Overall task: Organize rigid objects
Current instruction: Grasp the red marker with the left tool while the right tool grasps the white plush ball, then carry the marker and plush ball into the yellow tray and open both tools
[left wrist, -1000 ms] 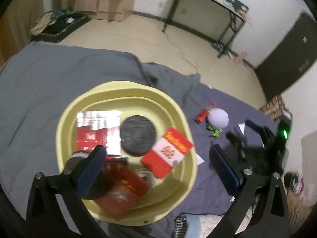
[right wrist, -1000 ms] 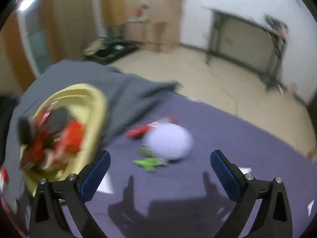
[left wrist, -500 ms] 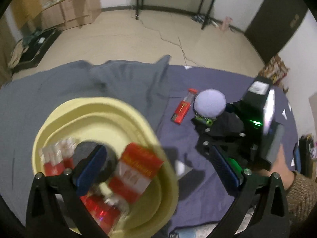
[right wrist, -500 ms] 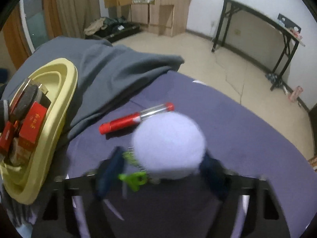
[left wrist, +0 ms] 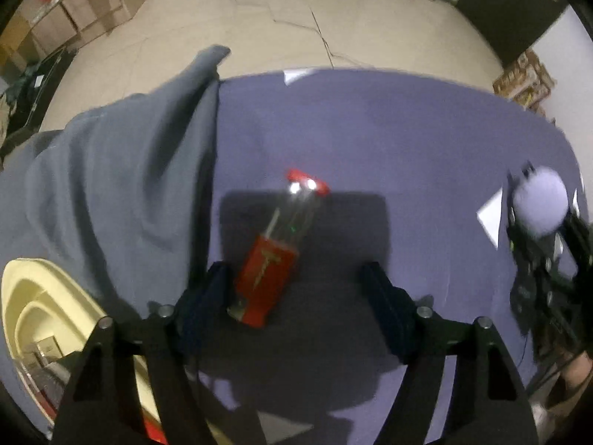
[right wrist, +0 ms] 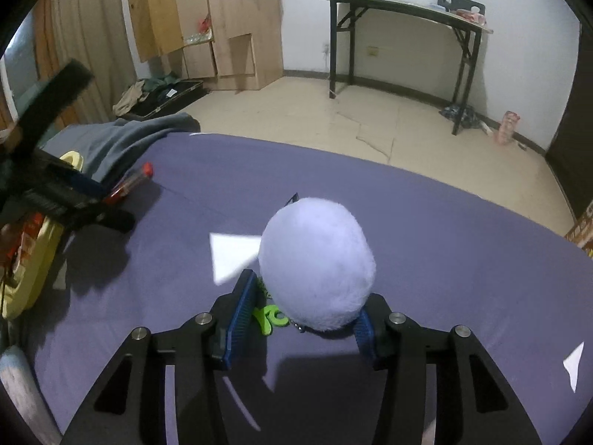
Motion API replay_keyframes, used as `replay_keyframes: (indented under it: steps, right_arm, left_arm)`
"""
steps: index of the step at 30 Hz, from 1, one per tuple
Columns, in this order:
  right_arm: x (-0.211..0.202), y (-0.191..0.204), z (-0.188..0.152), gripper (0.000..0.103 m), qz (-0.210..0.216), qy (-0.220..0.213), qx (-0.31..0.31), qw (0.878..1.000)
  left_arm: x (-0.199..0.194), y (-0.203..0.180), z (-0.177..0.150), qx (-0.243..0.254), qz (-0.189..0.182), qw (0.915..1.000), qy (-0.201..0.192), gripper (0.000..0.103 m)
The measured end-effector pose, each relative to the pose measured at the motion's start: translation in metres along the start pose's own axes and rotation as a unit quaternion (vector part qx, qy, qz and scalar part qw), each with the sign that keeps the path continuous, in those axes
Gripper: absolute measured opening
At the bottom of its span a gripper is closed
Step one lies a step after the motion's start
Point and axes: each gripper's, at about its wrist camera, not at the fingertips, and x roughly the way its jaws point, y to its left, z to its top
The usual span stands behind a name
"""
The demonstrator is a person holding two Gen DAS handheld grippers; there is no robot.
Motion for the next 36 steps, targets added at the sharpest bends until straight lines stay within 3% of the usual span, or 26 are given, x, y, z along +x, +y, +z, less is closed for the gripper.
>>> replay_keyframes:
  steps: [1, 3, 4, 5, 11, 15, 18, 20, 21, 22, 29, 36]
  right_arm:
    - [-0.001, 0.000, -0.003, 0.048, 0.000, -0.002, -0.001, 1.000]
    - [-0.005, 0.000, -0.008, 0.048, 0.000, -0.006, -0.004, 1.000]
    - [-0.004, 0.000, -0.009, 0.048, -0.001, -0.006, -0.003, 1.000]
    - [-0.005, 0.000, -0.010, 0.048, 0.001, -0.007, 0.005, 1.000]
    - [-0.018, -0.006, -0.024, 0.048, 0.006, -0.009, 0.022, 1.000]
    - [-0.022, -0.009, -0.025, 0.052, 0.004, -0.013, 0.031, 0.999]
    - [-0.015, -0.005, -0.014, 0.054, 0.000, -0.005, 0.035, 0.999]
    - [-0.009, 0.000, -0.009, 0.043, -0.005, 0.002, 0.023, 1.000]
    - [-0.010, 0.001, -0.008, 0.030, -0.006, 0.004, 0.018, 1.000]
    - [-0.011, 0.002, -0.007, 0.027, -0.005, 0.003, 0.019, 1.000]
    - [-0.021, 0.000, -0.013, 0.028, 0.008, -0.004, 0.020, 1.000]
    - [-0.023, 0.001, -0.006, 0.024, 0.002, -0.008, 0.010, 1.000]
  left_arm:
    - [-0.001, 0.001, 0.002, -0.004, -0.003, 1.0000, -0.002, 0.072]
    - [-0.005, 0.007, 0.001, -0.024, -0.005, 0.9997, -0.007, 0.053]
    - [-0.008, 0.011, -0.003, -0.034, -0.011, 0.9993, -0.009, 0.036]
    - [-0.009, 0.012, -0.005, -0.041, -0.019, 0.9989, -0.007, 0.026]
    - [-0.011, -0.004, -0.026, 0.002, -0.011, 0.9999, -0.005, 0.024]
    - [-0.007, 0.005, -0.021, -0.041, -0.030, 0.9986, -0.013, 0.025]
    - [-0.007, 0.001, -0.030, -0.035, -0.018, 0.9988, -0.028, 0.024]
    - [-0.012, -0.006, -0.040, -0.034, -0.013, 0.9986, -0.039, 0.024]
    - [-0.017, -0.007, -0.045, -0.035, -0.021, 0.9983, -0.042, 0.024]
    - [-0.018, -0.012, -0.051, -0.036, -0.027, 0.9980, -0.043, 0.024]
    - [-0.055, -0.015, -0.095, -0.021, -0.047, 0.9963, -0.069, 0.024]
    - [-0.114, 0.002, -0.125, -0.051, -0.082, 0.9878, -0.122, 0.024]
